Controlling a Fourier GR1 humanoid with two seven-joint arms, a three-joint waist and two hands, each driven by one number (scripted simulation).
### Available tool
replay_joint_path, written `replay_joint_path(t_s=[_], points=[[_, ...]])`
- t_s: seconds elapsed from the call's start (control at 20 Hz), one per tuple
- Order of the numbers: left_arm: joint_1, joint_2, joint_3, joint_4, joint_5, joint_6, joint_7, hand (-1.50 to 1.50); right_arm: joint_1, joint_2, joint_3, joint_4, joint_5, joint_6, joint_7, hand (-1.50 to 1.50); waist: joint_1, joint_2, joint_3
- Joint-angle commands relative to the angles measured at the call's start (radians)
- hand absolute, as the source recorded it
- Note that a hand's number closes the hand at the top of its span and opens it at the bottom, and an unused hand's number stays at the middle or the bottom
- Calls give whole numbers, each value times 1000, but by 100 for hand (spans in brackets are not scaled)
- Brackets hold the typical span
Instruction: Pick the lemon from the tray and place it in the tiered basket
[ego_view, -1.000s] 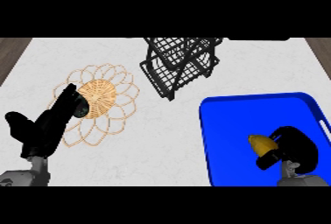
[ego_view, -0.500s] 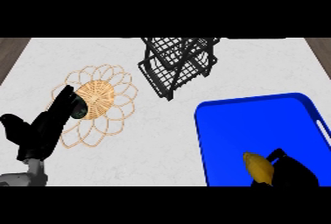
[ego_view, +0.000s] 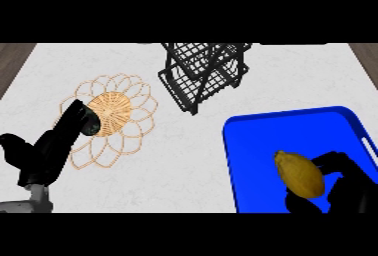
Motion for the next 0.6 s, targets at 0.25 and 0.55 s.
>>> replay_joint_path(t_s=[0.25, 0.55], points=[[-62, -4, 26, 45, -2, -25, 11, 0, -389, 170, 95, -93, 95, 280, 106, 150, 15, 9, 0], [-3, -46, -18, 9, -60, 6, -15, 0, -679, 172, -6, 137, -80, 284, 194, 150, 25, 11, 0]])
